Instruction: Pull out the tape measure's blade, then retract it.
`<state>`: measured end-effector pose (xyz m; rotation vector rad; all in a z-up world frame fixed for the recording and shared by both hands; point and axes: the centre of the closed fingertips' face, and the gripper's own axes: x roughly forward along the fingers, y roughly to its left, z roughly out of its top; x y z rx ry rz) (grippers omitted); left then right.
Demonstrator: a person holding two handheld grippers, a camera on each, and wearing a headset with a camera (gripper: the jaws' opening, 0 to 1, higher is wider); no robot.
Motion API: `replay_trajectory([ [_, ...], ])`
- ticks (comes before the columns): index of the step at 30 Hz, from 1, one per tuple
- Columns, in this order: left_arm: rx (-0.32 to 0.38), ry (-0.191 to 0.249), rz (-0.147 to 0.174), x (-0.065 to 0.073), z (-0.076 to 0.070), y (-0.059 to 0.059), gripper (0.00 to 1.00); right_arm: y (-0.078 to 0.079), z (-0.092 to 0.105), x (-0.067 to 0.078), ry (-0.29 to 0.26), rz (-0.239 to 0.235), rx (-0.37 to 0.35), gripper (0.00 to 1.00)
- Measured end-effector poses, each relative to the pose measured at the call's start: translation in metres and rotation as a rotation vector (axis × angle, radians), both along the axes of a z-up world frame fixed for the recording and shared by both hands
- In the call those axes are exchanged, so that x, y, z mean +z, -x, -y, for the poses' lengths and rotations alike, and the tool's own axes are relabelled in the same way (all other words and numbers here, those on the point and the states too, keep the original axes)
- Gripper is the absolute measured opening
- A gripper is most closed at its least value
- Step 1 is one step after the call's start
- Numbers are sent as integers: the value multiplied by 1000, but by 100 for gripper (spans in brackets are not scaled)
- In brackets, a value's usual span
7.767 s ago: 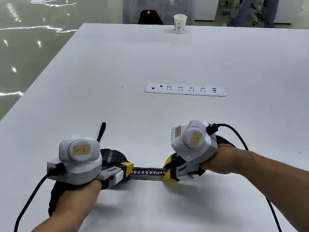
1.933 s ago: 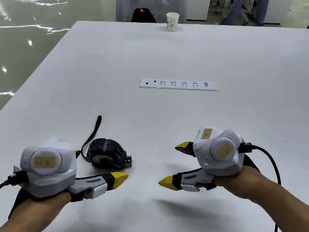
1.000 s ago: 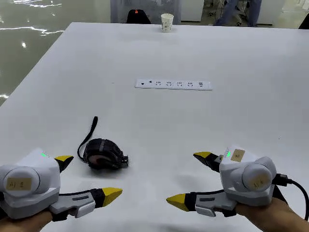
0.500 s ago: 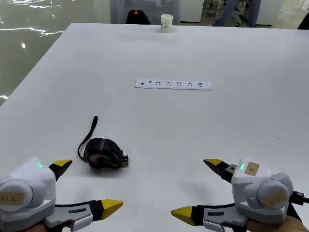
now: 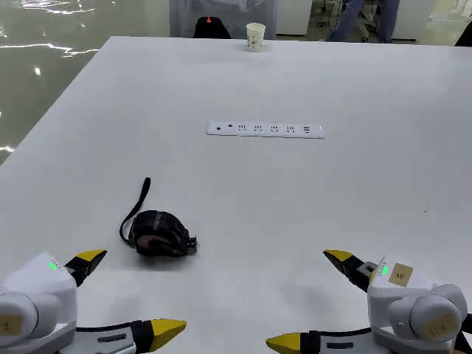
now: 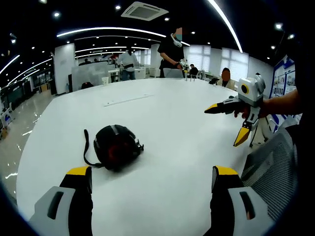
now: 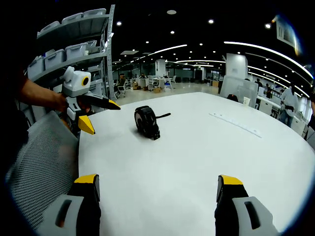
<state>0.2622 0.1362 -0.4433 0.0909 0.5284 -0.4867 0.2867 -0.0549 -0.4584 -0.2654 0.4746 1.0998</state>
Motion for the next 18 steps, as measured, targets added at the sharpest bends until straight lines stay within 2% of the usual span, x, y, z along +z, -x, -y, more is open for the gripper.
replay_trajectory([
  [10, -23, -10, 29, 7, -1, 5, 99, 7, 6, 1, -19, -9, -12, 99],
  [18, -34, -3, 29, 7, -1, 11, 99, 10, 9, 5, -15, -3, -18, 99],
])
